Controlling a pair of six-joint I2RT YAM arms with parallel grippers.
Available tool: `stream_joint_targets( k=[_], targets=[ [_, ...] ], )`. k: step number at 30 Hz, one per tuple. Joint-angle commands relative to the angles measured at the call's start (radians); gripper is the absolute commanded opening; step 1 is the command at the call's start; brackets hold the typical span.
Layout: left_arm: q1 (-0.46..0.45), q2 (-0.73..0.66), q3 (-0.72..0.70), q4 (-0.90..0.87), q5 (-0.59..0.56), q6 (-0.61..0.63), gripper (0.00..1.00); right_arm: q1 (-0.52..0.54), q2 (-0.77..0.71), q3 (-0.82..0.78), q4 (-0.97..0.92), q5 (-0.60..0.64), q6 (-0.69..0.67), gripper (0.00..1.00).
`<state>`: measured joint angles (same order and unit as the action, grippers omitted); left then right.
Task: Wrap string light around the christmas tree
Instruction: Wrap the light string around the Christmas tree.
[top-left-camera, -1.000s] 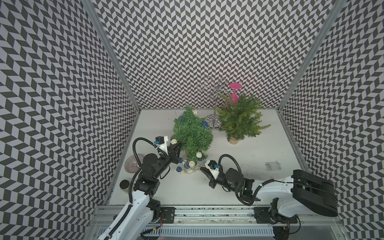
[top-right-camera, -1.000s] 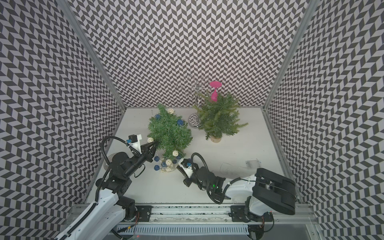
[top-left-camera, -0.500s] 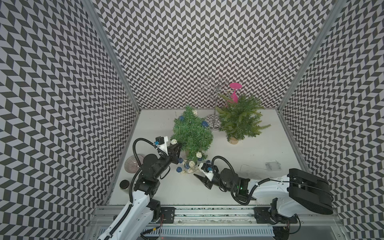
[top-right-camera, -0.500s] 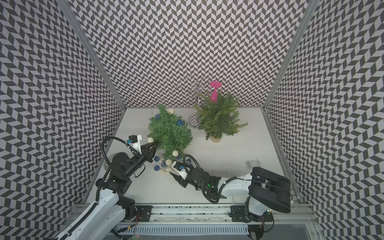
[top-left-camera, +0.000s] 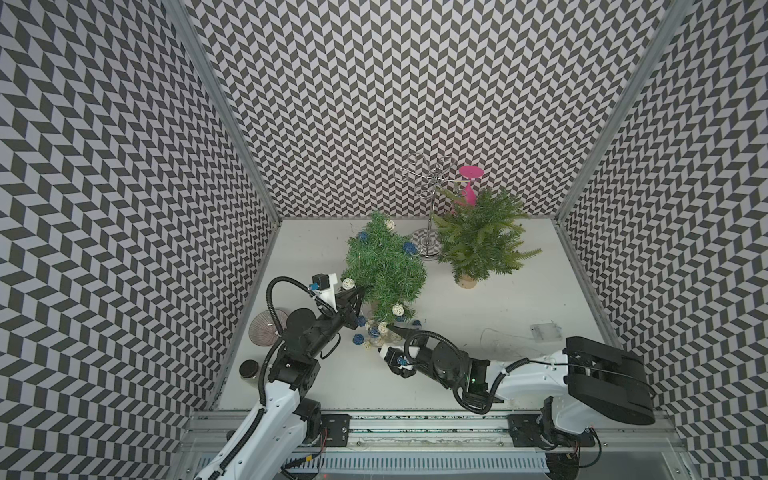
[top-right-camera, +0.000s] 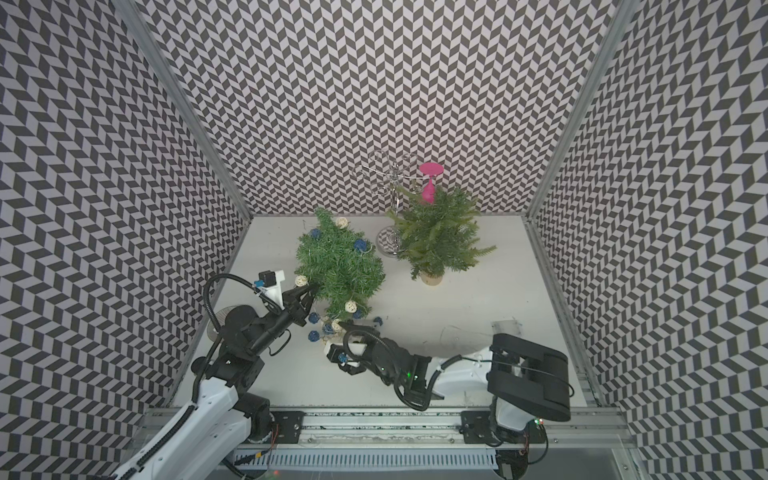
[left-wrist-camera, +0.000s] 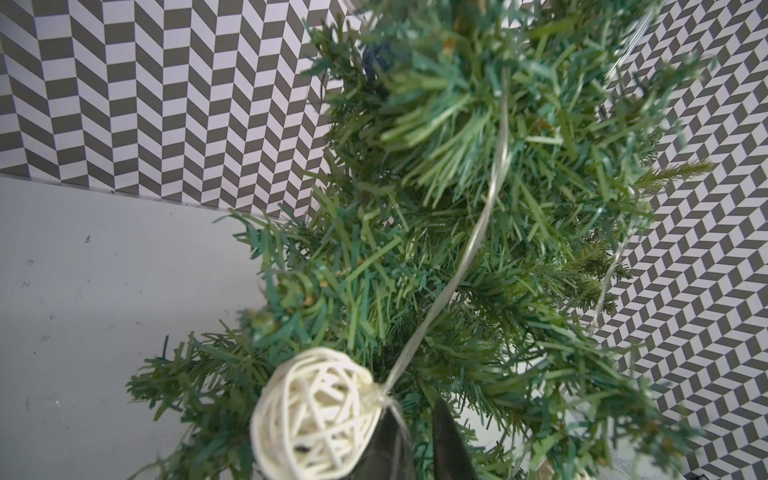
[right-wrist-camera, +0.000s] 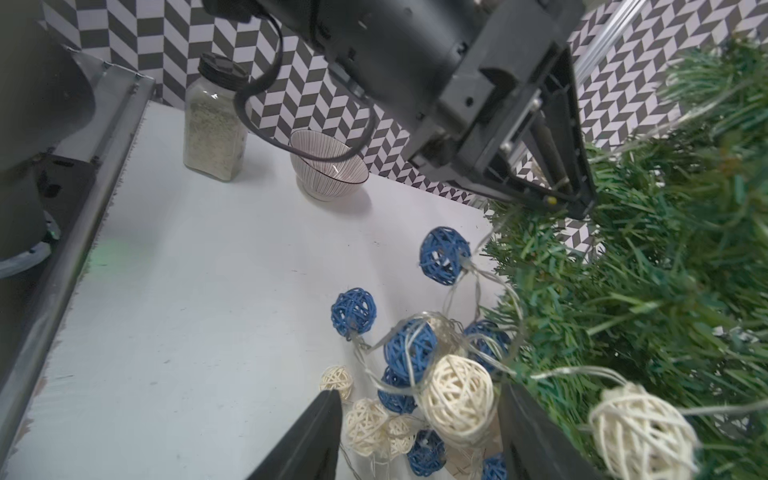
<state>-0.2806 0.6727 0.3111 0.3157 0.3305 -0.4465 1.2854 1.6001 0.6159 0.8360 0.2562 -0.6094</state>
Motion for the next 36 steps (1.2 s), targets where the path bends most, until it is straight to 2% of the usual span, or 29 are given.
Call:
stream_joint_targets(
  k=[1, 4, 7, 8, 11, 13, 18, 27, 36],
  targets=[
    [0.004, -0.01, -0.011, 0.03, 0.014, -0.003, 0.15, 0.016, 0.059, 0.064, 0.01, 0.052, -0.093, 0.58],
    [0.005, -0.01, -0.012, 0.031, 0.018, -0.003, 0.15, 0.017, 0.111, 0.101, 0.002, 0.082, -0.121, 0.51],
    [0.004, -0.009, -0.013, 0.031, 0.019, -0.005, 0.15, 0.017, 0.142, 0.116, 0.029, 0.104, -0.136, 0.4],
    [0.004, -0.009, -0.012, 0.031, 0.019, -0.004, 0.15, 0.017, 0.154, 0.124, 0.026, 0.118, -0.146, 0.35],
    [0.005, -0.01, -0.012, 0.026, 0.018, -0.002, 0.15, 0.018, 0.176, 0.148, -0.002, 0.167, -0.167, 0.11],
    [0.005, -0.012, -0.014, 0.027, 0.021, -0.004, 0.15, 0.018, 0.173, 0.15, 0.001, 0.179, -0.169, 0.01],
    [0.005, -0.013, -0.014, 0.024, 0.01, -0.001, 0.15, 0.019, 0.096, 0.128, 0.007, 0.161, -0.13, 0.0],
    [0.008, -0.012, -0.016, 0.025, -0.009, 0.001, 0.15, 0.009, -0.207, 0.04, -0.063, -0.027, -0.01, 0.0],
    [0.012, -0.026, -0.008, 0.017, -0.018, -0.002, 0.15, -0.059, -0.301, 0.112, -0.162, -0.036, 0.036, 0.0]
  ],
)
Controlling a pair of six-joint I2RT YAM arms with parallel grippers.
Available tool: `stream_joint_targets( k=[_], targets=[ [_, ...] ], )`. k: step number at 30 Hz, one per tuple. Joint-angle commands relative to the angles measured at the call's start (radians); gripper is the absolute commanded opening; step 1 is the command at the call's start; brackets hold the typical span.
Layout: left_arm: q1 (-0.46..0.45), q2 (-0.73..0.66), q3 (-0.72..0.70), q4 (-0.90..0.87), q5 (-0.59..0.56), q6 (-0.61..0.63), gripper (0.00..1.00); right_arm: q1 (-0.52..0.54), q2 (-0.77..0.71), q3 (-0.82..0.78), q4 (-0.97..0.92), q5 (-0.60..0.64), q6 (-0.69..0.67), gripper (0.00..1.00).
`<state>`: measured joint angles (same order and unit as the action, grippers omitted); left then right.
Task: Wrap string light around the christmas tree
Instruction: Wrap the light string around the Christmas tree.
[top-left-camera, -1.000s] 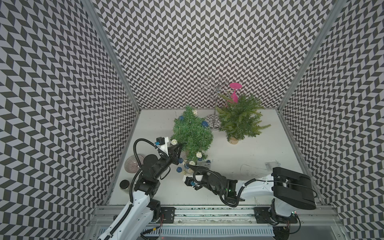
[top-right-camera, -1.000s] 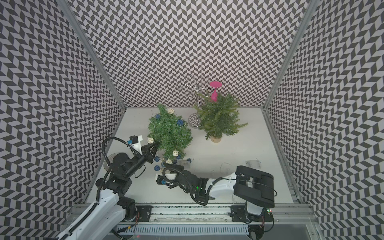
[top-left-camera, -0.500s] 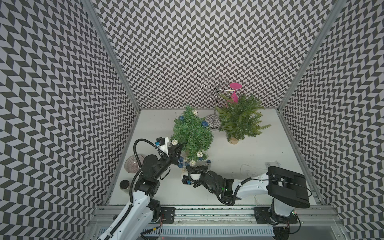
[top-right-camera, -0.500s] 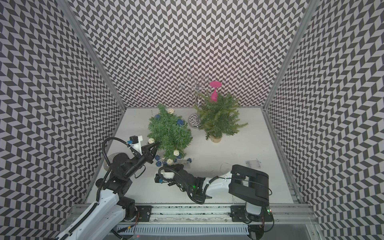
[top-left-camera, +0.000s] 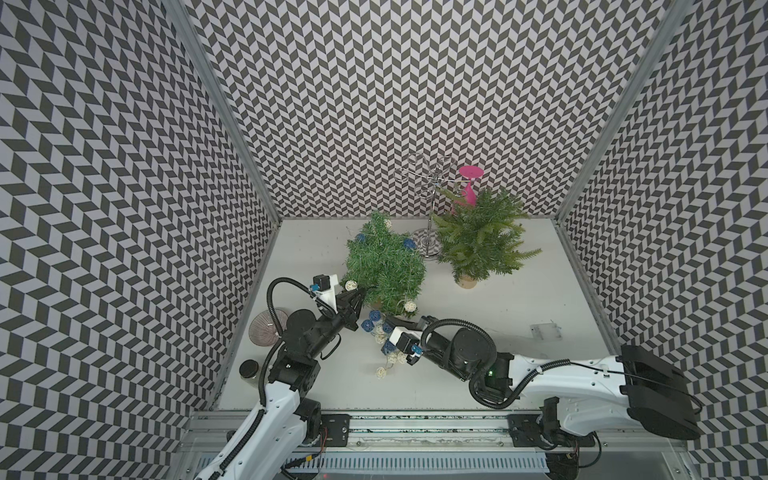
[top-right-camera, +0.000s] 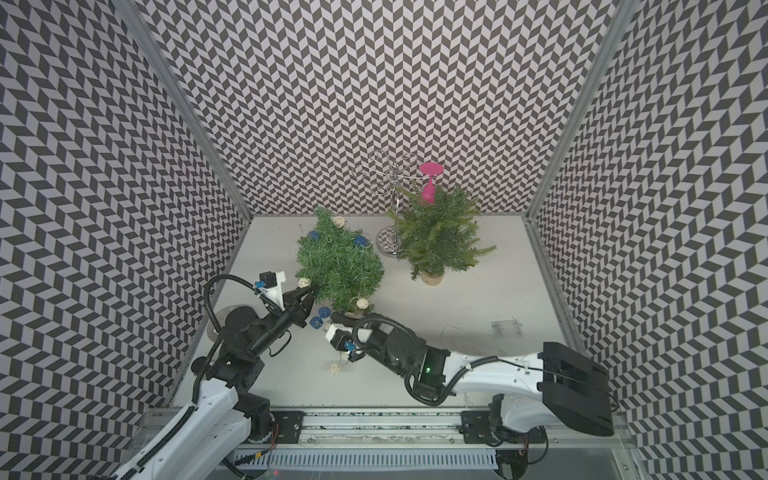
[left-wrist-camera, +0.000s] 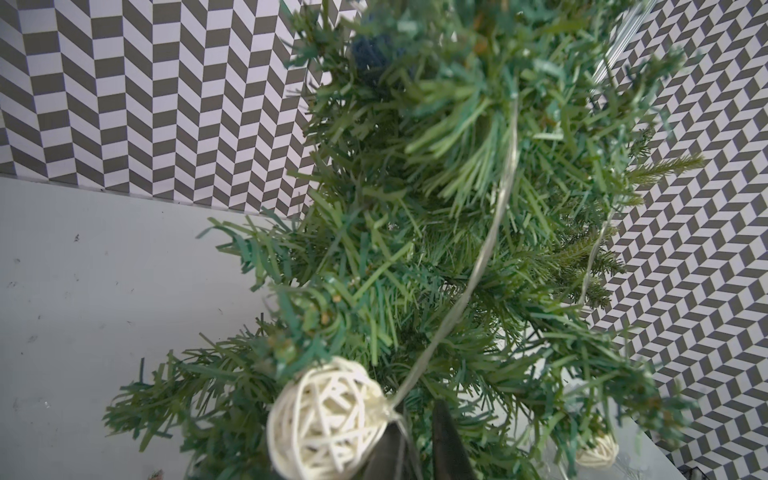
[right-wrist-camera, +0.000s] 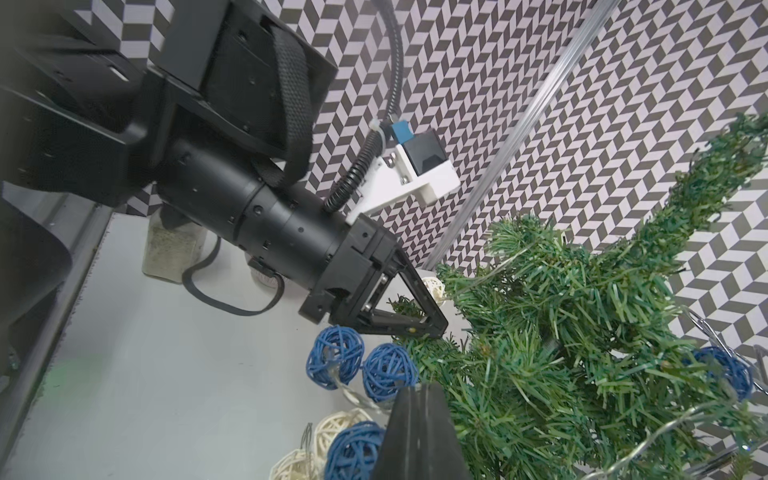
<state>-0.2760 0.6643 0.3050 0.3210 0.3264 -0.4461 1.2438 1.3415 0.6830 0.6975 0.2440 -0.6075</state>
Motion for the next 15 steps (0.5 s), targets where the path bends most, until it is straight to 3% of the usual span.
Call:
stream_joint_targets(
  k=[1, 7, 11, 12, 14, 15],
  targets=[
    [0.008, -0.022, -0.002, 0.011, -0.015, -0.003, 0.14, -0.019, -0.058, 0.059, -0.04, -0.028, 0.04, 0.0],
    [0.008, -0.058, -0.006, 0.0, -0.019, -0.005, 0.15, -0.048, -0.111, 0.095, -0.065, -0.064, 0.077, 0.0],
    [0.008, -0.076, -0.012, -0.01, -0.028, -0.006, 0.15, -0.129, -0.117, 0.091, -0.074, -0.097, 0.204, 0.0],
    [0.008, -0.081, -0.015, -0.01, -0.027, -0.006, 0.2, -0.148, -0.121, 0.093, -0.082, -0.111, 0.241, 0.0],
    [0.01, -0.098, -0.028, -0.002, -0.022, -0.009, 0.46, -0.164, -0.114, 0.092, -0.083, -0.165, 0.299, 0.0],
    [0.009, -0.109, -0.032, -0.001, -0.021, -0.011, 0.5, -0.164, -0.107, 0.089, -0.076, -0.201, 0.305, 0.0]
  ],
)
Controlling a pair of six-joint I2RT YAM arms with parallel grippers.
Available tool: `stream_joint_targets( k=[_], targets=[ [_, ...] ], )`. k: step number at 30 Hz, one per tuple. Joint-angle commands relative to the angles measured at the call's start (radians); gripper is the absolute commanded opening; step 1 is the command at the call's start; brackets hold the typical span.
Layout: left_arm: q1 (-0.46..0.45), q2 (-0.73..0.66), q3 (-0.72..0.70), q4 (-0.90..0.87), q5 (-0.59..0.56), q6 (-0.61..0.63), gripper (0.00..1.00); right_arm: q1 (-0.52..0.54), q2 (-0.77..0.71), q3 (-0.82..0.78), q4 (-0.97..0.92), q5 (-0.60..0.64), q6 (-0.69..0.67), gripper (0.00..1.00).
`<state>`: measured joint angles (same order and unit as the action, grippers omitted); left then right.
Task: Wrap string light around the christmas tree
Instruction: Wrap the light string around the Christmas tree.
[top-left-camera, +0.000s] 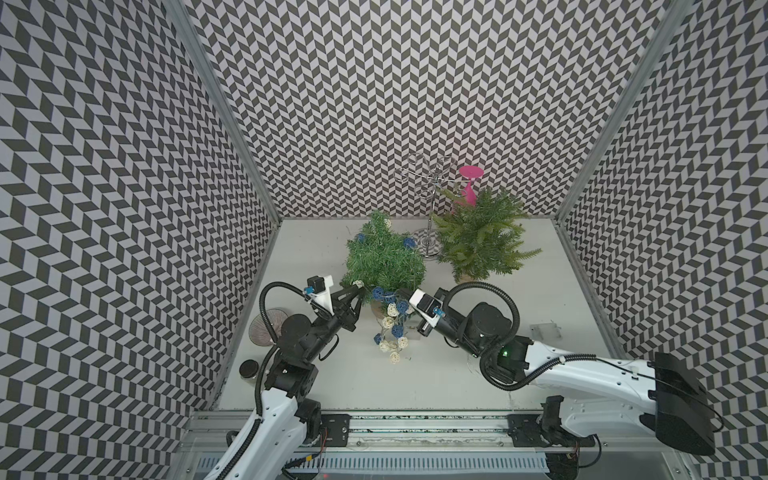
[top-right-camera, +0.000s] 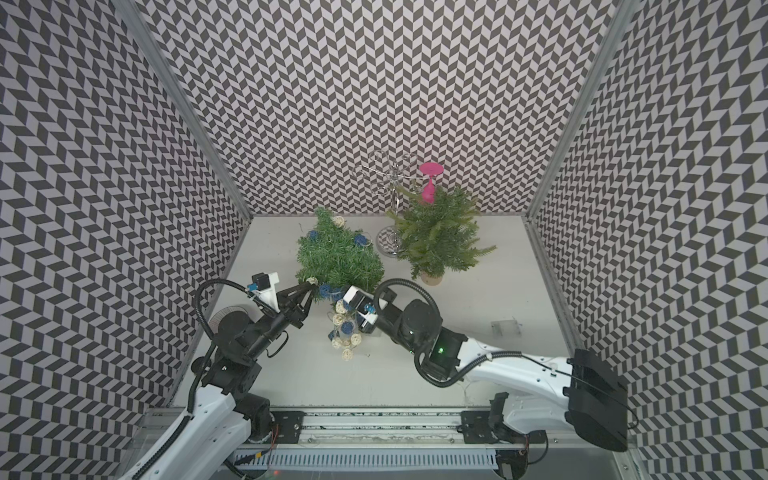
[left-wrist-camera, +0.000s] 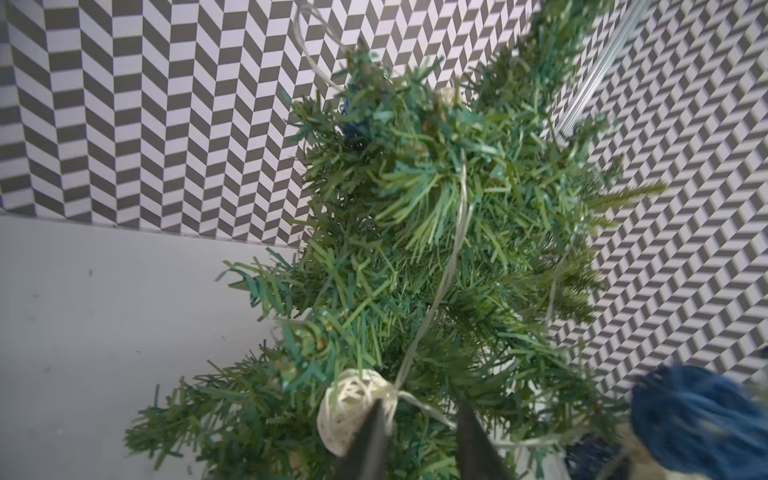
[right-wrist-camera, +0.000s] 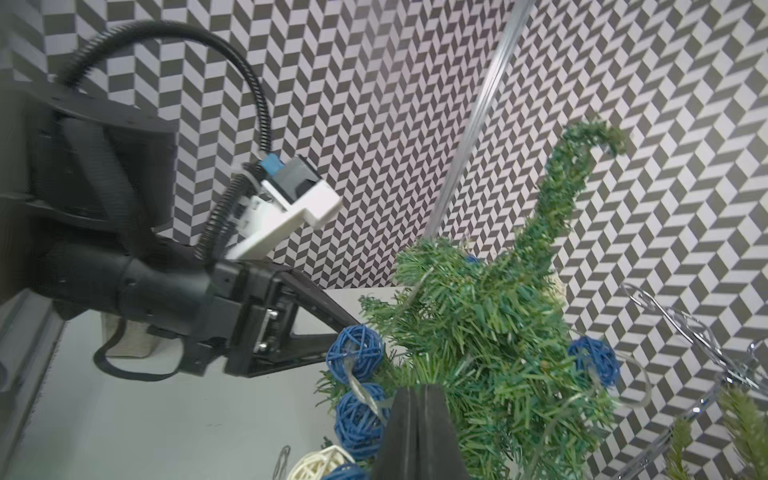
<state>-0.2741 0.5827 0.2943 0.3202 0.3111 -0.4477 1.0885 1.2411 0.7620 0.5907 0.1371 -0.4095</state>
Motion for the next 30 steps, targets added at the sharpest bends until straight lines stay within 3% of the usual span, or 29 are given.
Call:
stream_joint_targets(
  k=[1, 3, 5, 7, 10, 12, 14, 17, 20, 22, 25, 30],
  targets=[
    [0.006, -0.046, -0.024, -0.01, -0.01, -0.012, 0.56, -0.009, 0.002, 0.004, 0.05, -0.126, 0.126, 0.0],
    [0.007, -0.098, -0.018, -0.056, -0.03, -0.013, 0.68, -0.01, 0.019, 0.006, 0.078, -0.145, 0.148, 0.0],
    [0.004, -0.194, -0.013, -0.123, -0.054, -0.009, 0.71, -0.011, 0.041, 0.03, 0.071, -0.145, 0.18, 0.0],
    [-0.003, -0.278, -0.013, -0.183, -0.067, -0.013, 0.65, -0.013, 0.059, 0.057, 0.06, -0.154, 0.224, 0.0],
    [-0.028, -0.356, -0.063, -0.163, 0.005, -0.038, 0.52, -0.013, 0.083, 0.105, 0.033, -0.202, 0.301, 0.0],
    [-0.057, -0.34, -0.115, -0.085, 0.07, -0.054, 0.46, -0.013, 0.085, 0.114, 0.026, -0.235, 0.34, 0.0],
    [-0.118, -0.289, -0.162, -0.003, 0.091, -0.037, 0.46, -0.012, 0.079, 0.114, 0.017, -0.253, 0.372, 0.0],
    [-0.251, -0.215, -0.185, 0.061, -0.005, 0.043, 0.52, -0.014, 0.059, 0.103, 0.012, -0.261, 0.401, 0.0],
    [-0.419, -0.136, -0.165, 0.084, -0.184, 0.141, 0.61, -0.018, 0.042, 0.084, 0.024, -0.301, 0.422, 0.0],
    [-0.49, -0.044, -0.145, 0.106, -0.229, 0.19, 0.63, -0.02, 0.038, 0.082, 0.029, -0.319, 0.429, 0.0],
    [-0.517, 0.016, -0.139, 0.155, -0.245, 0.207, 0.61, -0.02, 0.038, 0.077, 0.026, -0.314, 0.43, 0.0],
    [-0.518, -0.024, -0.14, 0.179, -0.28, 0.204, 0.44, -0.022, 0.038, 0.048, 0.041, -0.31, 0.443, 0.0]
  ],
)
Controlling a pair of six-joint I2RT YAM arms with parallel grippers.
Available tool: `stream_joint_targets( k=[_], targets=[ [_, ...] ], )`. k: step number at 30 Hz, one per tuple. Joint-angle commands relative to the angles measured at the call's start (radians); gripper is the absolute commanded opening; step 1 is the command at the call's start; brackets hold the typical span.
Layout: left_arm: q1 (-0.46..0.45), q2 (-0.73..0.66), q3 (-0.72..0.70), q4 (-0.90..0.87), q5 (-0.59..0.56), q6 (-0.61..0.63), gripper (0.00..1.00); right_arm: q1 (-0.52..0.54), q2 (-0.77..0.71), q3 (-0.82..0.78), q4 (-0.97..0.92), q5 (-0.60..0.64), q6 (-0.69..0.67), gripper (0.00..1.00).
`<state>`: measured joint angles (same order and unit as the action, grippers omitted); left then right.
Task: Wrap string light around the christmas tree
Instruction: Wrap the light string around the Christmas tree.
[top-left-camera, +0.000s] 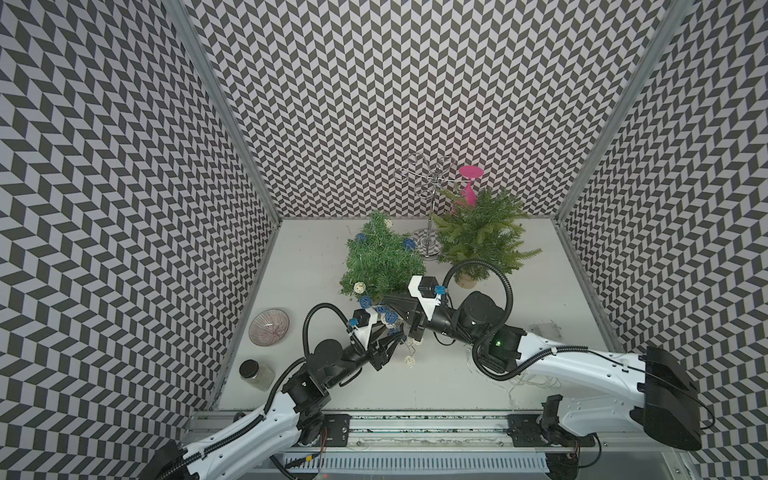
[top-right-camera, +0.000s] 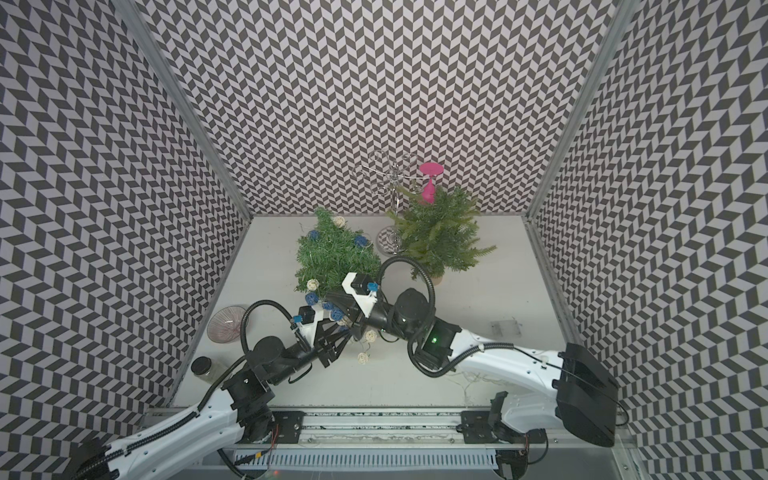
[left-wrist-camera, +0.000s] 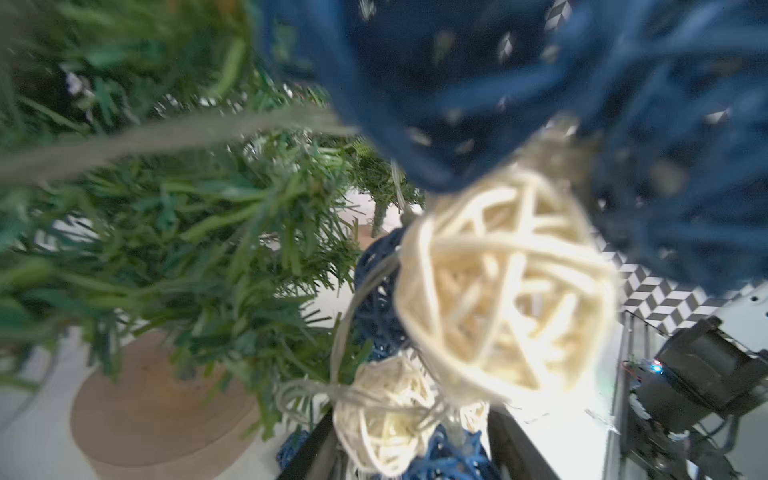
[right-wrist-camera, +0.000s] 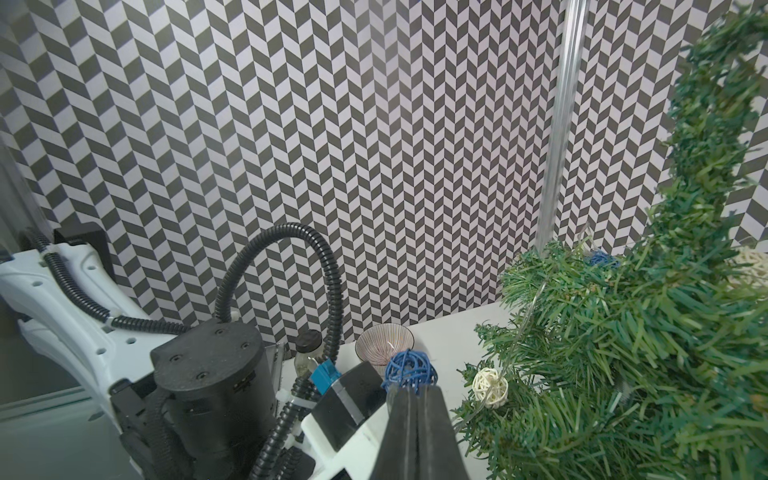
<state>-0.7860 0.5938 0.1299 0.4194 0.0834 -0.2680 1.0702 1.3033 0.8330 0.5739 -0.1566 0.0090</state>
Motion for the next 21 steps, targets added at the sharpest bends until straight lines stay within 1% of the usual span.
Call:
stream_joint_targets(
  k=[1, 4, 6, 7, 8, 9, 10, 11, 13, 14, 15, 18, 19, 21],
  targets=[
    [-0.007, -0.053, 0.016, 0.096, -0.043, 0.018, 0.35, -0.005, -0.026, -0.031, 0.065, -0.022, 0.03, 0.0],
    [-0.006, -0.079, 0.012, 0.094, -0.024, 0.009, 0.08, -0.009, -0.028, -0.05, 0.068, -0.03, 0.05, 0.0],
    [-0.006, -0.081, 0.021, 0.072, -0.021, 0.009, 0.07, -0.011, -0.031, -0.059, 0.06, -0.028, 0.061, 0.0],
    [-0.006, -0.078, 0.026, 0.057, -0.02, 0.009, 0.01, -0.014, -0.032, -0.066, 0.063, -0.03, 0.067, 0.0],
    [-0.006, -0.074, 0.032, 0.04, -0.023, 0.009, 0.0, -0.015, -0.032, -0.071, 0.066, -0.033, 0.068, 0.0],
    [-0.006, -0.074, 0.036, 0.026, -0.025, 0.0, 0.0, -0.017, -0.033, -0.078, 0.065, -0.025, 0.071, 0.08],
    [-0.006, -0.08, 0.03, 0.024, -0.026, -0.015, 0.0, -0.017, -0.037, -0.083, 0.058, -0.011, 0.074, 0.21],
    [-0.006, -0.093, 0.022, 0.022, -0.033, -0.033, 0.02, -0.019, -0.044, -0.089, 0.046, -0.001, 0.075, 0.29],
    [-0.006, -0.114, 0.009, 0.013, -0.04, -0.059, 0.03, -0.027, -0.08, -0.111, 0.01, 0.016, 0.075, 0.48],
    [-0.005, -0.16, 0.01, 0.002, -0.044, -0.07, 0.02, -0.028, -0.102, -0.13, 0.006, 0.025, 0.073, 0.52],
    [-0.005, -0.178, 0.009, -0.011, -0.048, -0.078, 0.0, -0.027, -0.137, -0.161, 0.008, 0.04, 0.071, 0.58],
    [-0.005, -0.227, 0.012, -0.044, -0.055, -0.098, 0.01, -0.027, -0.257, -0.276, 0.025, 0.084, 0.077, 0.7],
    [-0.004, -0.24, 0.007, -0.045, -0.047, -0.108, 0.02, -0.027, -0.295, -0.319, 0.038, 0.113, 0.083, 0.73],
    [-0.005, -0.256, -0.008, -0.028, -0.019, -0.12, 0.03, -0.027, -0.336, -0.402, 0.092, 0.158, 0.08, 0.74]
  ],
)
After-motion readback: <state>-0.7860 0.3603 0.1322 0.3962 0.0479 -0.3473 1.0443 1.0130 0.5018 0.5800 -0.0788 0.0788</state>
